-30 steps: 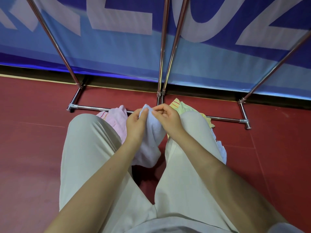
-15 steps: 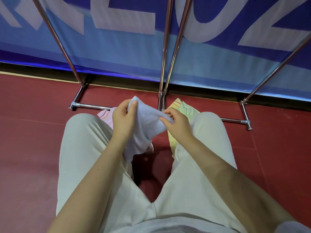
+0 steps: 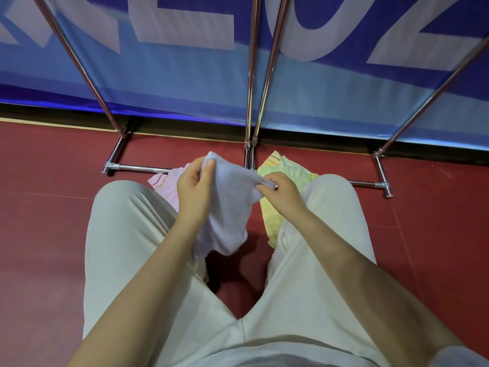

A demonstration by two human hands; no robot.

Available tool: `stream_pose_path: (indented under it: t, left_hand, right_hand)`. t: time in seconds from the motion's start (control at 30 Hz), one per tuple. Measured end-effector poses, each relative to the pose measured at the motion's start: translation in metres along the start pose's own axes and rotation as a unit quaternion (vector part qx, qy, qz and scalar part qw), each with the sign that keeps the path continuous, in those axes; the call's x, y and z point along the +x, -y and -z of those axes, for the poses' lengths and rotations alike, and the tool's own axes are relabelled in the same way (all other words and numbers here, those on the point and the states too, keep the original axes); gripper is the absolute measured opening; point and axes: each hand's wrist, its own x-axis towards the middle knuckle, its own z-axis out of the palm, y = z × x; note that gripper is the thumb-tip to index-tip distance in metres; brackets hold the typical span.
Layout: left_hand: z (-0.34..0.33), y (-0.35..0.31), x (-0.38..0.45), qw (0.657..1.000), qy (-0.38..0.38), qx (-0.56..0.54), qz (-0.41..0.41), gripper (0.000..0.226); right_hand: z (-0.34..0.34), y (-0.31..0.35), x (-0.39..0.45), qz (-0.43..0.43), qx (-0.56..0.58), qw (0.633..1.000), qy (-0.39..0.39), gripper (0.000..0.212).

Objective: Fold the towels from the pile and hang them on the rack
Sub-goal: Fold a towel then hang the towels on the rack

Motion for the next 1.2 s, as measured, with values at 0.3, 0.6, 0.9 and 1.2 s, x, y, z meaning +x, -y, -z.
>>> stream_pose_path:
  t: [0.3, 0.6, 0.9, 1.2]
  left_hand:
    - [0.005, 0.014, 0.009, 0.99, -0.061, -0.051, 0.115, 0.022]
    - [-0.005, 0.012, 0.011, 0.993, -0.048, -0.015, 0.111, 0.021]
    - [-0.016, 0.02, 0.01, 0.967, -0.063, -0.078, 0.233, 0.03]
    - [-0.033, 0.018, 0.001, 0.966, -0.05, -0.071, 0.242, 0.029]
  right_hand:
    - [0.009, 0.01, 0.005, -0.091, 0.314, 0.945, -0.026, 0.049]
    - [0.01, 0.023, -0.006, 0.03, 0.167, 0.967, -0.191, 0.035]
    - [-0.01, 0.022, 0.004, -0.036, 0.188, 0.967, -0.168, 0.039]
    - [-0.028, 0.037, 0.003, -0.097, 0.17, 0.975, -0.105, 0.042]
